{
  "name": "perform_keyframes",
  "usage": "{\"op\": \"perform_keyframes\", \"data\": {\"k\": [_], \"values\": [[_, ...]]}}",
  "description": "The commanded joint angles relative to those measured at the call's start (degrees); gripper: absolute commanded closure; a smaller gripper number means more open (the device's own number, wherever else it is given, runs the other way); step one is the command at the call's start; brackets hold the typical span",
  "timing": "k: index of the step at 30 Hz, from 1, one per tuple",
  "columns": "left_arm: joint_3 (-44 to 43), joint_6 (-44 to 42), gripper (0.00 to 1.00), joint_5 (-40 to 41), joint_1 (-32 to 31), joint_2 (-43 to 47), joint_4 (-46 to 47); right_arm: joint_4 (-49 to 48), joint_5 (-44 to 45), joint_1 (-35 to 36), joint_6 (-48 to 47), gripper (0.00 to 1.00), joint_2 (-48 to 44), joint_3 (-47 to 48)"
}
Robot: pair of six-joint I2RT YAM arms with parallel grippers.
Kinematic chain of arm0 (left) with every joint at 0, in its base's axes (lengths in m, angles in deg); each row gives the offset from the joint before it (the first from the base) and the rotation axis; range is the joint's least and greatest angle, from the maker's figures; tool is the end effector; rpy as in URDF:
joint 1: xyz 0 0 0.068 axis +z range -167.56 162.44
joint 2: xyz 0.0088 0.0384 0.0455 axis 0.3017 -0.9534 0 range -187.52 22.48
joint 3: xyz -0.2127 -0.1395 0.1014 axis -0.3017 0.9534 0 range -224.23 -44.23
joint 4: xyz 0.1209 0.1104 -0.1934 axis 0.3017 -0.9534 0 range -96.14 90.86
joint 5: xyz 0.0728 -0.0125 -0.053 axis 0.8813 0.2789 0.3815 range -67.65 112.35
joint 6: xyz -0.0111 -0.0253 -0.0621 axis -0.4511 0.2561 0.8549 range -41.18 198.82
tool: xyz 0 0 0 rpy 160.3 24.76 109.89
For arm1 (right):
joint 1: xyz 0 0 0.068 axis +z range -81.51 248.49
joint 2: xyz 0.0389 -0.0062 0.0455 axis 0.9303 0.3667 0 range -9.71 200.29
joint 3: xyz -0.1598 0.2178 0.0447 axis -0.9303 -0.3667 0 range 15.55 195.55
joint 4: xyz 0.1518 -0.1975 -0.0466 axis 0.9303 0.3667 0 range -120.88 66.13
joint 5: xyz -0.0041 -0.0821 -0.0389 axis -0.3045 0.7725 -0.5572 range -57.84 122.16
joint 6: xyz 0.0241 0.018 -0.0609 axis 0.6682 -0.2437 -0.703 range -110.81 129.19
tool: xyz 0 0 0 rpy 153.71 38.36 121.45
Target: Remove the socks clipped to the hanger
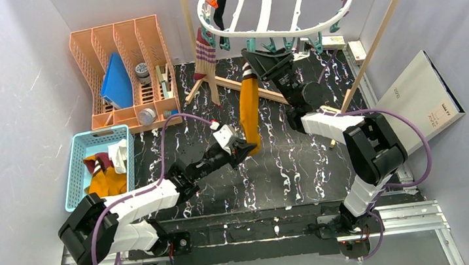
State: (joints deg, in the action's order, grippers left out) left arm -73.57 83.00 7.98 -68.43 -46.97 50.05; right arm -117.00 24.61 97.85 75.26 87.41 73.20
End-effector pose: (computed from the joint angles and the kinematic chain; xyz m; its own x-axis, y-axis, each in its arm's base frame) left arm 0.1610 -0.2193 0.2752 0.0332 -0.1527 -0.9877 0.9110 0.4112 -0.0329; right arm 0.3115 0.1835 0.3657 -0.2591 0.8939 -0.3659 -0.8084 0.0066 0.5886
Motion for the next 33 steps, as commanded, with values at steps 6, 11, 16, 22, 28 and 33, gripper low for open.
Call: {"op": "perform_keyframes", "data": {"k": [6, 11, 16, 22, 28, 33], "values": [[-2.0, 0.6, 1.0, -2.0, -0.7, -0.8, -0.9, -17.1, -1.1, -0.3, 1.8, 0.26, 1.8, 5.0], [-2.0, 1.0, 1.0, -1.9, -0.7, -1.0, -0.9, -17.3, -0.8, -0.6, 1.6, 0.3, 1.1, 4.7], [-2.3, 1.2, 1.0, -2.0, -0.8, -1.4, -0.9, -17.3, -0.4, -1.0, 1.4, 0.31, -0.1, 4.0], [-2.4, 1.6, 1.0, -2.2, -0.7, -1.7, -0.9, -17.7, 0.8, -1.5, 0.9, 0.3, -2.1, 2.3], [-2.4, 1.8, 1.0, -2.2, -0.8, -1.8, -0.9, -17.7, 1.6, -1.9, 0.6, 0.32, -2.9, 1.7], [-2.4, 1.9, 1.0, -2.2, -0.9, -1.9, -0.9, -17.9, 1.3, -1.9, 1.0, 0.4, -2.3, 2.8]]}}
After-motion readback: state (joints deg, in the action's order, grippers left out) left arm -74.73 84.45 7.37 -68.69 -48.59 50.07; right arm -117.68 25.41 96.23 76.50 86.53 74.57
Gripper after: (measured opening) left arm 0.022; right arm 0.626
